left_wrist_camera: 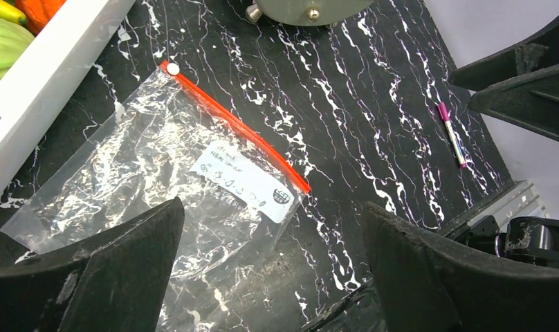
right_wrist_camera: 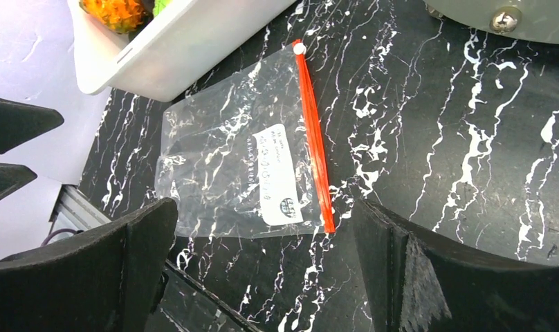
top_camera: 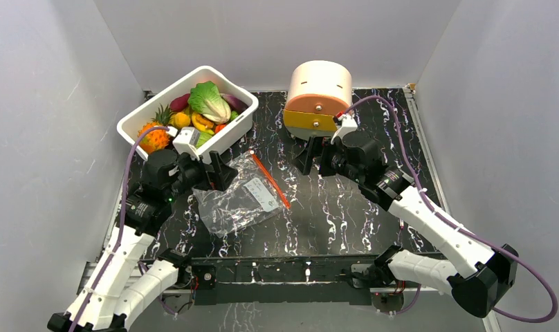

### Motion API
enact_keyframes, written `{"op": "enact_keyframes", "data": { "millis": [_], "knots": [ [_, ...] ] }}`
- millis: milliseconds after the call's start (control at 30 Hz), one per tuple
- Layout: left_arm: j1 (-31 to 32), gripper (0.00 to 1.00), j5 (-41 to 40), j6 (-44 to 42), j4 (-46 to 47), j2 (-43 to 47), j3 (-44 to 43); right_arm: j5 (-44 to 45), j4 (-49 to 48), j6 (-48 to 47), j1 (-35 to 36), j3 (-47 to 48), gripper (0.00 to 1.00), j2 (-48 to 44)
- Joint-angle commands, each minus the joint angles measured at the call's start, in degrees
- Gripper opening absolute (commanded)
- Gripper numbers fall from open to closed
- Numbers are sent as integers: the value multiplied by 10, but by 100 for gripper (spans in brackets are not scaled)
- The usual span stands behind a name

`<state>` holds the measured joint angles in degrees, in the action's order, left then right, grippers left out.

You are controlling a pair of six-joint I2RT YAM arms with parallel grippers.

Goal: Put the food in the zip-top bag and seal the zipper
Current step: Pick up the zipper food storage bag at the center of the board.

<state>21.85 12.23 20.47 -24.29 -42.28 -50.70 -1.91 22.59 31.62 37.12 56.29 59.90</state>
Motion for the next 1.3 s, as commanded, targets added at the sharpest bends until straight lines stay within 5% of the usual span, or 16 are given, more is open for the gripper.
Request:
{"op": "enact_keyframes", "data": {
  "millis": [0,233,567,767,1033,1267],
  "knots": [
    [-3,98,-10,-7,-1,10,-16,-19,-53,-5,3,-2,98,-6],
    [-3,98,-14,6,-8,11,1,-68,-112,19,3,-37,91,30],
    [-3,98,-65,18,-20,15,40,-103,-196,27,28,-51,51,141],
    [-3,98,-45,14,-4,23,78,-92,-217,-1,42,-22,36,241],
    [-3,98,-49,-6,4,49,84,-47,-228,-54,47,47,34,351],
    [-3,98,-48,-12,9,69,92,-82,-208,-87,47,121,43,450]
  ]
}}
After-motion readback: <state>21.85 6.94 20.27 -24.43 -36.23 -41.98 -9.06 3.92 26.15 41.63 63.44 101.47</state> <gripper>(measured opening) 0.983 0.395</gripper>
